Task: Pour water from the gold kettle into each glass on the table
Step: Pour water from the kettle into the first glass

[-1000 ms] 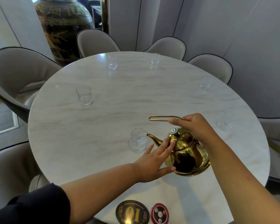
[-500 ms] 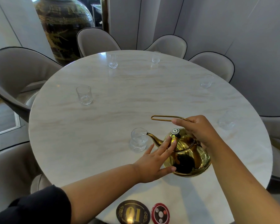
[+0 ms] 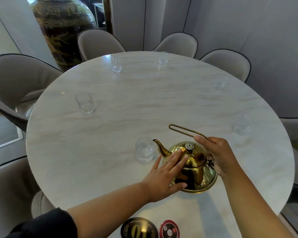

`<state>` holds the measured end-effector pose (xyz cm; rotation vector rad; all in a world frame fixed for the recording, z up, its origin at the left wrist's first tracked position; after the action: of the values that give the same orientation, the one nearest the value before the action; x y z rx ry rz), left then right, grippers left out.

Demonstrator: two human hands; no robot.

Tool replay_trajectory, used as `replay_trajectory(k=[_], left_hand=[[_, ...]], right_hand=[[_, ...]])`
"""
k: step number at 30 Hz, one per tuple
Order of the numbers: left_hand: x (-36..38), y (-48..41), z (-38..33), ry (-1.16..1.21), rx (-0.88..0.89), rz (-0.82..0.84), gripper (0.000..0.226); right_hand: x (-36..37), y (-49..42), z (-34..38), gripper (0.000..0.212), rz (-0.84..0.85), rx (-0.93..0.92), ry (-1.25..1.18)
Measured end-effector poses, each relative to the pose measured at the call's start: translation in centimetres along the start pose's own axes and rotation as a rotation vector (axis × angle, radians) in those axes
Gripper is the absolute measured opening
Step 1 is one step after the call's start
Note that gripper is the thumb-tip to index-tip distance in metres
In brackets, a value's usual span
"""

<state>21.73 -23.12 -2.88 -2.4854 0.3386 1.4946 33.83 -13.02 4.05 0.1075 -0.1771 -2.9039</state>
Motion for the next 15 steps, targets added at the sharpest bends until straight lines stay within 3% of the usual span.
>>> replay_trajectory(k=[4,7,15], left_hand=[[0.9,-0.4,-0.2,0.017,-0.003,-0.007,0.069],[1.5,-0.6,-0.3,0.047,-0.02,-0.008,0.066],[1.7,-0.2,-2.6,0.107,-0.018,-0.055,0.058]], right_hand=[[-1.2,0.7,-1.8,0.061,-0.035,0.025,-0.091],[-1.8,1.8,-2.1,0.04,-0.076,0.018,-0.172],[-3.8,5.7,-1.9,0.054,-0.224,-0.014,-0.275]])
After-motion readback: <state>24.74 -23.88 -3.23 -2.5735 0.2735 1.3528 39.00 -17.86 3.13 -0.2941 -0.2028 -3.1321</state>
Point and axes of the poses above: each hand's wrist, its own y-axis away from the middle knuckle, its own x-axis out of the palm, z = x × y, the point moved 6 cm from there along -y, towards the middle knuckle, and after that the axes turned 4 degrees about -z, right-handed, at the moved point
